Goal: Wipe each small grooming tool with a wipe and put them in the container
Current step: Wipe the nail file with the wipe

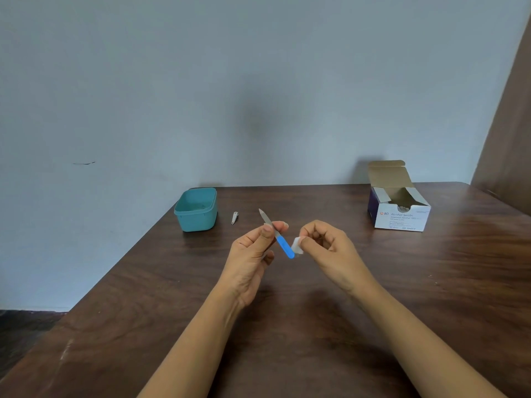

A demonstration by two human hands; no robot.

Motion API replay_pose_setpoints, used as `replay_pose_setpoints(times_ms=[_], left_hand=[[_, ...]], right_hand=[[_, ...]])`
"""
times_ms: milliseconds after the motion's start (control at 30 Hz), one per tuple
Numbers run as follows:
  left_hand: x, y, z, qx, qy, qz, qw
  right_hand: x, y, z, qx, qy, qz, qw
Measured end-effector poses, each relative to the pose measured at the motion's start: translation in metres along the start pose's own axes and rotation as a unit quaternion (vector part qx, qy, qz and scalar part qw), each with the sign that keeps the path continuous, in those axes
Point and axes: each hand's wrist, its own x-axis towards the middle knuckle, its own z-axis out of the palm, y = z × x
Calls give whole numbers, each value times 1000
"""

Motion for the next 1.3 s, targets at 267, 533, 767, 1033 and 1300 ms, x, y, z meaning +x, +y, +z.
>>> replay_pose_setpoints(times_ms=[267,533,767,1033,1300], left_hand=[[0,0,0,6,7,-8,1000],[0,-1,0,20,2,-15,1000],[1,-2,-1,40,-11,-18,999],[1,-2,-3,40,-16,-14,999],[-1,-3,-2,60,-46,22,997]], right_hand=[[-1,0,1,-27,-16,-1,1000],[-2,-4,2,-15,-38,-2,999],[-1,-8,-4,-11,-56,23,998],[-1,-15,-9,118,-110,163,973],[-1,-10,-9,133,-133,189,964]])
